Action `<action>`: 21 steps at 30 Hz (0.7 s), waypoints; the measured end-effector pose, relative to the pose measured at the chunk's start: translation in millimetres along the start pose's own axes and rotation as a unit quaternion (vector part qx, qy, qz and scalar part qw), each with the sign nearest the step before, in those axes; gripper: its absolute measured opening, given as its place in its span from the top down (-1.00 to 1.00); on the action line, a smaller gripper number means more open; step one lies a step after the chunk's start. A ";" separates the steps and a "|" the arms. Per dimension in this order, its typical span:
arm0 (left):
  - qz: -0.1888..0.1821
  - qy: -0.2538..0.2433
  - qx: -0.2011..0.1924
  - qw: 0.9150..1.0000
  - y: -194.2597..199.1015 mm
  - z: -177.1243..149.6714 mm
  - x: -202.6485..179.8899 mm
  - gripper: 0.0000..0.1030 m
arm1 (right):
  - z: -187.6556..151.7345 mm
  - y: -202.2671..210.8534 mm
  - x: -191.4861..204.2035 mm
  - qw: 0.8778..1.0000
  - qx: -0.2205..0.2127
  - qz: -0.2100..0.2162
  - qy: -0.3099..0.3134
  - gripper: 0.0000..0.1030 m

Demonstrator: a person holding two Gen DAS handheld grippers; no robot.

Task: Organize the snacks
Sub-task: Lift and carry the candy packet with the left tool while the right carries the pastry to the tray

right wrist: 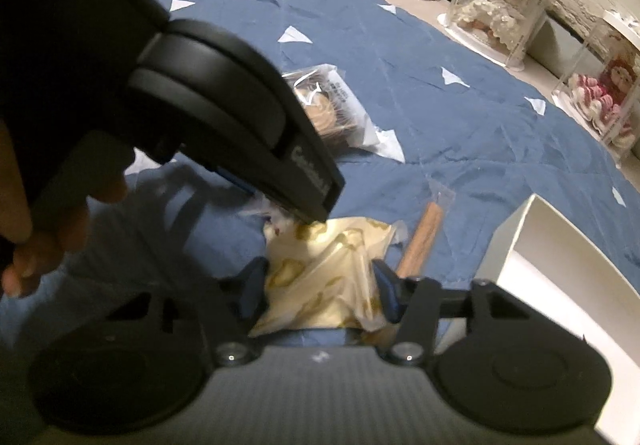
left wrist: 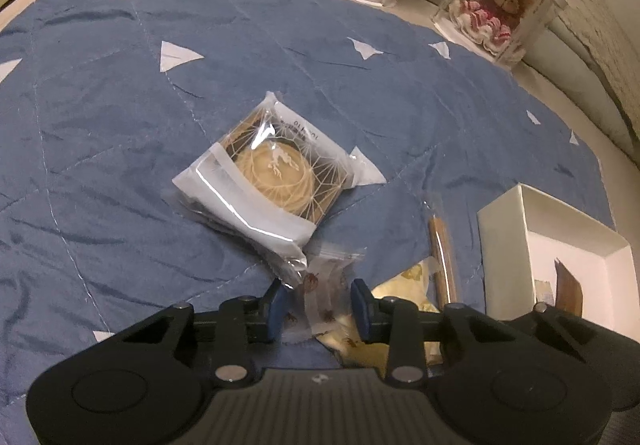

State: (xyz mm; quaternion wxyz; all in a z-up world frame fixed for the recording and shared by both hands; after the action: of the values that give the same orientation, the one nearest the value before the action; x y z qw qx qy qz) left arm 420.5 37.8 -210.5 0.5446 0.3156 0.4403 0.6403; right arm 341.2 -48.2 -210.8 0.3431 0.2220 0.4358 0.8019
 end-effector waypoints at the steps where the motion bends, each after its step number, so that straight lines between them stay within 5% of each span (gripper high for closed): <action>1: -0.001 0.007 -0.002 1.000 0.2 -0.9 1.6 0.32 | 0.3 1.2 0.1 1.000 -0.001 0.000 -0.001 -0.06; 6: 0.009 0.017 -0.014 1.000 13.5 -1.6 4.0 0.42 | 1.7 11.9 0.9 1.000 -0.007 -0.007 -0.010 0.20; 21: 0.045 0.001 -0.094 0.995 107.3 -13.8 26.7 0.44 | 4.3 78.0 16.9 0.995 -0.084 -0.025 -0.053 0.22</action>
State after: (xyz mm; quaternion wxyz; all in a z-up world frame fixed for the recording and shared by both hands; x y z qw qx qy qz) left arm 357.8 58.7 -120.9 0.5418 0.2820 0.3637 0.7033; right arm 305.0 -63.2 -141.1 0.4036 0.2235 0.3532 0.8139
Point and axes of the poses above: each gripper's, at about its wrist camera, not at the fingertips, and y roughly against the way its jaws point, x to its left, z to its top, the point moved 2 cm from there along -y, roughly the way its jaws point, and after that the axes turned 14 degrees about z, right-handed, at the moved point
